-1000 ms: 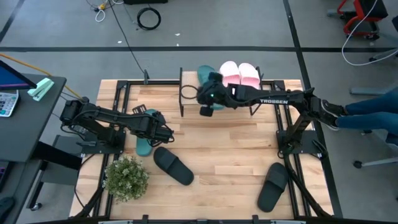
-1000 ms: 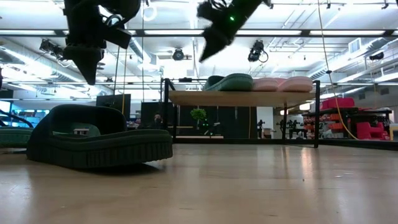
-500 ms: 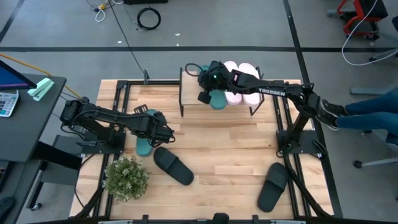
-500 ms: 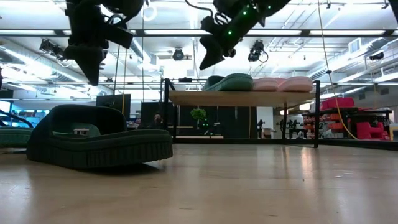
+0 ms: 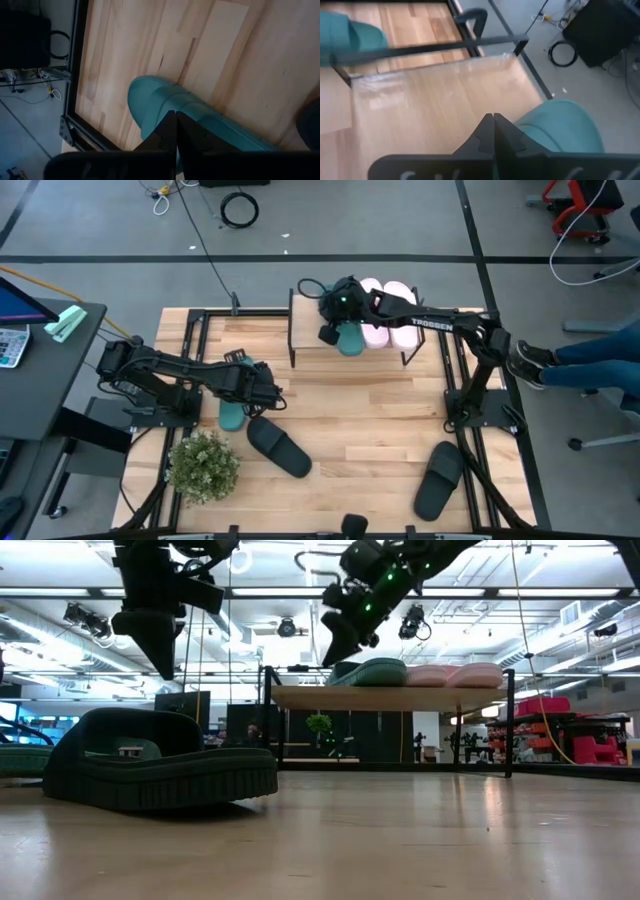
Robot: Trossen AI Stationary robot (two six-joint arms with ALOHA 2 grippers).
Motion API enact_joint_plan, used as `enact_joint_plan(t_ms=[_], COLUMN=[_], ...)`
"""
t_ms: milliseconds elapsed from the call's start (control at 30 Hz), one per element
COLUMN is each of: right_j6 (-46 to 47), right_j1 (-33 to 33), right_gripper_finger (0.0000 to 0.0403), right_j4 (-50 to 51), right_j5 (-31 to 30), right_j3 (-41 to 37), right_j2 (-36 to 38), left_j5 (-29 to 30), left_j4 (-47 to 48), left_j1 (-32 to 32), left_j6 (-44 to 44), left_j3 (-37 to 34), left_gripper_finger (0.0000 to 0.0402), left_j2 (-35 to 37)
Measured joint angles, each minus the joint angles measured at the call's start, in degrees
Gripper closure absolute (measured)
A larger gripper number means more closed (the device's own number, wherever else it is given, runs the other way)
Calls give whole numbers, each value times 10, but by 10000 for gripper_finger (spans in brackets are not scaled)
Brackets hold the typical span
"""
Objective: Pick and place slides into the shelf
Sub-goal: Put the right green slipper on the shelf
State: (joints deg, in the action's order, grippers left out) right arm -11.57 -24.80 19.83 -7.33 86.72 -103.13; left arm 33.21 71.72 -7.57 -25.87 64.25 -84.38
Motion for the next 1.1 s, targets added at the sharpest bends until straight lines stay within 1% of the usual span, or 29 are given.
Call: enact_joint_plan(t_ms=[100, 300, 533, 667, 800, 933, 1100], right_j6=[-2, -8, -6, -10, -20, -21, -21], right_j1=[-2, -2, -3, -4, -1, -3, 7], right_gripper_finger=[402, 403, 403, 403, 403, 398, 381], right_j4=[-3, 4, 77, 86, 85, 85, 86], right_j5=[-8, -48, -120, -141, -190, -195, -191], right_j3=[0, 0, 1, 1, 0, 0, 0], right_j2=[-11, -8, -5, 2, 11, 15, 15], left_j5=[0, 0, 0, 0, 0, 0, 0], left_j4=[-1, -2, -1, -1, -1, -2, -1], left_j1=[0, 0, 0, 0, 0, 0, 0], left_j6=[0, 0, -1, -7, -20, -20, -20], left_j3=[0, 0, 0, 0, 0, 0, 0], left_gripper_finger=[391, 383, 393, 394, 384, 378, 385], left_j2=[0, 0, 0, 0, 0, 0, 0])
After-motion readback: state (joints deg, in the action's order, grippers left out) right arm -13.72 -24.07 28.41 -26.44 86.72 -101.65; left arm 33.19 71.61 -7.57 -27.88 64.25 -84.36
